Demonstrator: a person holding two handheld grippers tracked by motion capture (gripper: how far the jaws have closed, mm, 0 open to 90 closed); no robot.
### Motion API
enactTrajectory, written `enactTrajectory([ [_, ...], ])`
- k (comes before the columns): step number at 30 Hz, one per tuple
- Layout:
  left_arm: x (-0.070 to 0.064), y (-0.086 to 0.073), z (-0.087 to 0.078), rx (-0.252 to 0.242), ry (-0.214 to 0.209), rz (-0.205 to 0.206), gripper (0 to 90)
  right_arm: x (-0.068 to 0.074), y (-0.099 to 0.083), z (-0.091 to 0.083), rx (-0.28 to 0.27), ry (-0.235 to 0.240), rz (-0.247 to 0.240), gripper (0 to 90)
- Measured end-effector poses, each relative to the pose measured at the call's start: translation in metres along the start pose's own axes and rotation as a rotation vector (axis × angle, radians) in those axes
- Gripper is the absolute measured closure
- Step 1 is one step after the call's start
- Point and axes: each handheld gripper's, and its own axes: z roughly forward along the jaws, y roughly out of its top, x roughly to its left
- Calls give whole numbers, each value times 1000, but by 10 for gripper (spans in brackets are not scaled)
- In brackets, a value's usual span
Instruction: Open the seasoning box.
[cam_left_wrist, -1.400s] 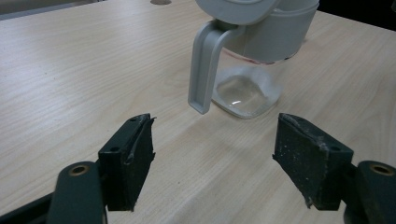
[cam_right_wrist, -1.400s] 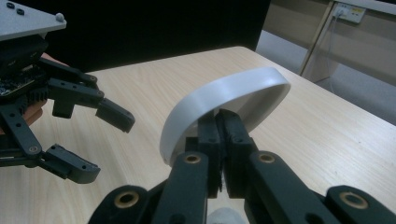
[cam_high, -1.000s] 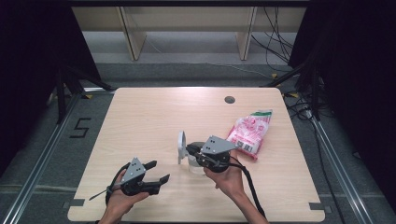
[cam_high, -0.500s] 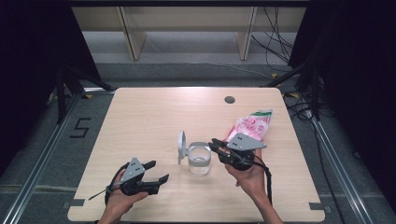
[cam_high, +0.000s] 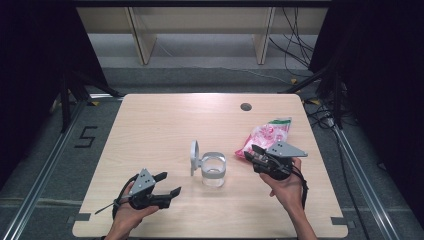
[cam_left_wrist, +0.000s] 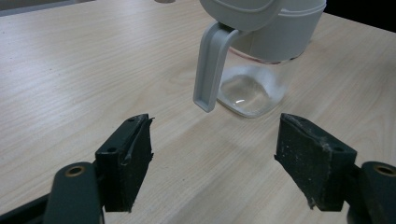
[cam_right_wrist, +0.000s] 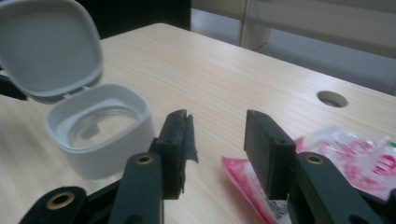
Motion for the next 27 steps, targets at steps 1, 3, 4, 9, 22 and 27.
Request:
enactTrajectory([
  [1, 1, 0, -1, 10, 6, 11, 263, -3, -1, -1, 6, -15, 8, 571],
  [3, 1, 0, 0, 2, -2, 2, 262, -11, -3, -2, -1, -27, -4, 551],
  [4, 1, 0, 0, 4, 3, 5, 262, -14, -4, -4, 8, -31, 13, 539],
  [9, 2, -1, 2, -20, -3, -20, 261, -30, -11, -12, 23, -83, 96, 513],
  [22, 1, 0, 2, -14, -1, -22, 262, -61, -29, -18, 53, -183, 197, 428],
  [27, 1, 0, 0, -7, 0, -13, 262, -67, -33, -17, 62, -207, 177, 409],
])
